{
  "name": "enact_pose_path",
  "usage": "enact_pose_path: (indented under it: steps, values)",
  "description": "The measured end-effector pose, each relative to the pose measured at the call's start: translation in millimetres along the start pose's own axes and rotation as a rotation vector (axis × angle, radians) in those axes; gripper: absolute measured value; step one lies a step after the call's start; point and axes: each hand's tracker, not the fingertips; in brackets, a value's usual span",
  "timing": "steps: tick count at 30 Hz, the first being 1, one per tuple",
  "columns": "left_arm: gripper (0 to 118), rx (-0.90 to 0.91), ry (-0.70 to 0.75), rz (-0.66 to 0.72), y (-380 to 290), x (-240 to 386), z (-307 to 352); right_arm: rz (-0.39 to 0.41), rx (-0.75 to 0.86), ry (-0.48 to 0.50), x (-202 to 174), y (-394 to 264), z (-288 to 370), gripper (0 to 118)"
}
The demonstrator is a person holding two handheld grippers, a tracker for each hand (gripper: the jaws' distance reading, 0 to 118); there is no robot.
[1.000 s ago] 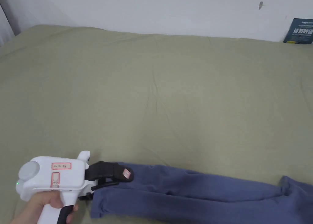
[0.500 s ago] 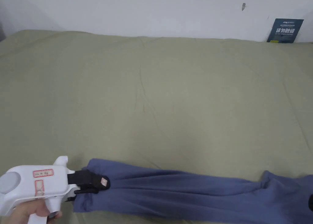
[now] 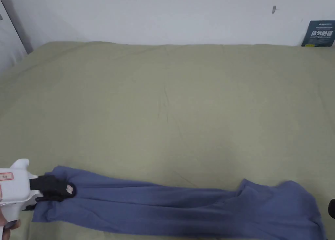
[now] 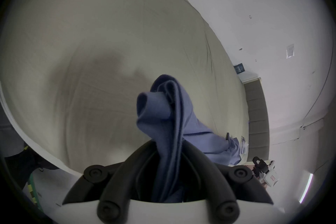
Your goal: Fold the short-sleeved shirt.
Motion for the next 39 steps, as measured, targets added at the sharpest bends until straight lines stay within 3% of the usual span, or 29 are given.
enact_pose_path:
  steps: [10, 13, 24, 25, 26, 27, 28, 29, 31, 36, 37, 38, 39]
  values:
    - [6, 0.022, 0.102, -0.312, -38, 153, -4, -0.019, 0.010, 0.004, 10, -9, 20, 0]
    - [5, -0.008, 0.206, -0.418, -52, 191, -32, -0.015, 0.019, 0.000, 13, -13, 29, 0]
    - [9, -0.189, 0.270, -0.524, -112, 258, -182, 0.020, 0.023, -0.034, 29, -24, 38, 0]
    - [42, -0.222, 0.284, -0.545, -118, 261, -193, 0.017, 0.022, -0.036, 31, -24, 37, 0]
    - [93, -0.213, 0.271, -0.538, -126, 267, -198, 0.015, 0.018, -0.039, 32, -25, 35, 0]
    - [118, -0.205, 0.222, -0.545, -130, 270, -207, 0.011, 0.012, -0.041, 33, -26, 34, 0]
    - [112, -0.226, 0.206, -0.543, -133, 273, -217, 0.004, 0.009, -0.042, 35, -26, 32, 0]
    - [112, -0.125, 0.197, -0.617, -136, 280, -211, -0.003, 0.005, -0.042, 36, -27, 31, 0]
    - [112, -0.227, 0.141, -0.556, -143, 293, -211, -0.018, -0.005, -0.039, 36, -27, 30, 0]
    - [109, -0.169, 0.045, -0.539, -131, 277, -183, -0.017, -0.018, -0.037, 33, -28, 24, 0]
    - [92, -0.158, -0.019, -0.512, -125, 269, -170, -0.016, -0.020, -0.034, 32, -28, 23, 0]
    - [65, -0.144, -0.063, -0.490, -116, 257, -158, -0.015, -0.023, -0.024, 32, -28, 22, 0]
    - [24, -0.121, -0.054, -0.456, -109, 247, -145, -0.016, -0.029, -0.016, 31, -28, 20, 0]
